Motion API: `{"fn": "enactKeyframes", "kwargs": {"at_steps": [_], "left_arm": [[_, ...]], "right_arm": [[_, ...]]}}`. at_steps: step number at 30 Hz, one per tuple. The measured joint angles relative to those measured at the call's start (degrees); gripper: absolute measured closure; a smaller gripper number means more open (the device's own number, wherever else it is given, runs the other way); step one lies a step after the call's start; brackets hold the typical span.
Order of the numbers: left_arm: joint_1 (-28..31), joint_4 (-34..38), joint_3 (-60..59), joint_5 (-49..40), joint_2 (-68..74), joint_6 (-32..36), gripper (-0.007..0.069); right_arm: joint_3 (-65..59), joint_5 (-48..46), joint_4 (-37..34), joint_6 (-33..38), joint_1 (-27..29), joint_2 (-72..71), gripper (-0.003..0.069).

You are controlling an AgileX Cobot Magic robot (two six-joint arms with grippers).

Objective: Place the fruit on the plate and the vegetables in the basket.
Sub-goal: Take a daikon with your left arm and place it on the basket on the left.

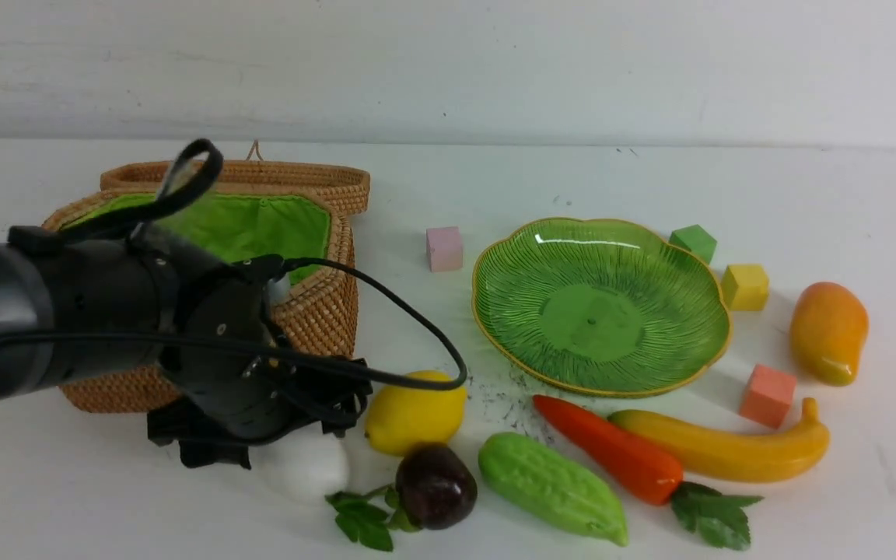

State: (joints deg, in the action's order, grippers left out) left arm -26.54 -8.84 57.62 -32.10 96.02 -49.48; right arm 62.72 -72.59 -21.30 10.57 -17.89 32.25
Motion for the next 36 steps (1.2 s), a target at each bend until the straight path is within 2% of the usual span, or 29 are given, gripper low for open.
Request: {"fn": "enactKeyframes", "kwargs": {"at_steps": [8,27,36], "left_arm": [[0.00,-4.25,0.26,0.81,2.58,-3.44,0.0029],[0.00,-4.45,0.94,-0.78,3.24,-3.14,0.0091],[-0.05,-4.43,0.81,-6.55,1.18,-2.84,0.0174]], "right_arm": [[0.00,0.00,0.00,0.89,0.00,0.00,0.0489],[0.00,0.00,0.00,1.49,0.00,0.00,0.0487],[0.00,0.00,0.00,2.46,0.00,0.00,0.0487]]}}
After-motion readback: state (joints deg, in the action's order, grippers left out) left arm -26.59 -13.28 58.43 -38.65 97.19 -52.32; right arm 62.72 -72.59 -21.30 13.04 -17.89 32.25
